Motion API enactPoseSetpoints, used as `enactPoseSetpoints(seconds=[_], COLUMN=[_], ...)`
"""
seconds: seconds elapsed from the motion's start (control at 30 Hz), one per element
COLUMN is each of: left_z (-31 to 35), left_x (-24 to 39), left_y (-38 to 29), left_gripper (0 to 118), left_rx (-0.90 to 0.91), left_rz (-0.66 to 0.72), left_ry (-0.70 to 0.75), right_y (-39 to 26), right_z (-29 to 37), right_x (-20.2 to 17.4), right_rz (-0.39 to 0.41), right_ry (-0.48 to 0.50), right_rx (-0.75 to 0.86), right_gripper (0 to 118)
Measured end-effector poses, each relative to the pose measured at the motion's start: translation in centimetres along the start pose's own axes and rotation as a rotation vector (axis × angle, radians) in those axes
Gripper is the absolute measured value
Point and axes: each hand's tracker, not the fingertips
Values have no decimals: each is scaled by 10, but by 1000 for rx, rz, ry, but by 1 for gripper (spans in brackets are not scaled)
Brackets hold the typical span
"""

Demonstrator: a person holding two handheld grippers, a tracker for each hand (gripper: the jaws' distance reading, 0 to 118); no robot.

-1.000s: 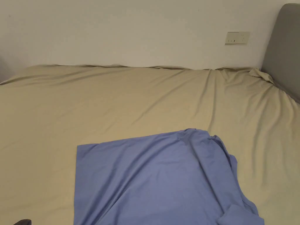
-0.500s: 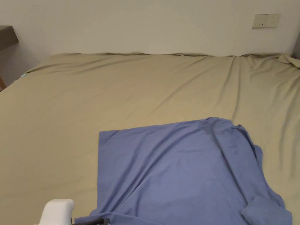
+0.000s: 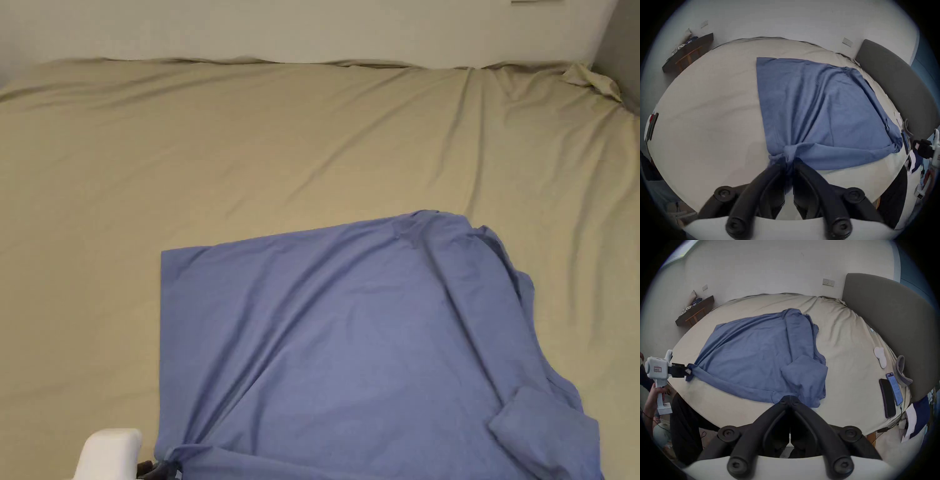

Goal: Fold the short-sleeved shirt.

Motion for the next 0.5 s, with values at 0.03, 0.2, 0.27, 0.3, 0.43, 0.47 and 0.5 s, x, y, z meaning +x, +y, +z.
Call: enactPoseSetpoints(seconds=[0.03,0.2,0.27,0.3,0.43,0.47,0.5], left_z=[0,5,8,10,11,11,10], left_x=[-1,2,3,3,2,3,4], left_y=[0,1,1,1,1,0,0], left_gripper=[5,5,5,5,5,5,5], left_rx=[1,2,7,12,17,17,15], left_rz=[3,11,12,16,30,29,24], left_ry=[-3,-4,-5,-7,-10,-8,-4], right_y=[0,2,7,12,15,16,17], right_z=[-3,-16,-14,-17,-48,-59,-68], right_x=[2,18,28,34,44,46,47], right_rz=[-3,-90,-118,-158,-181,-174,-172], right_ry=[2,-17,-13,-10,-41,-44,-35], right_rx=[-7,-80,-39,-64,-101,-125,-138], right_gripper=[2,118,118,118,118,114,102])
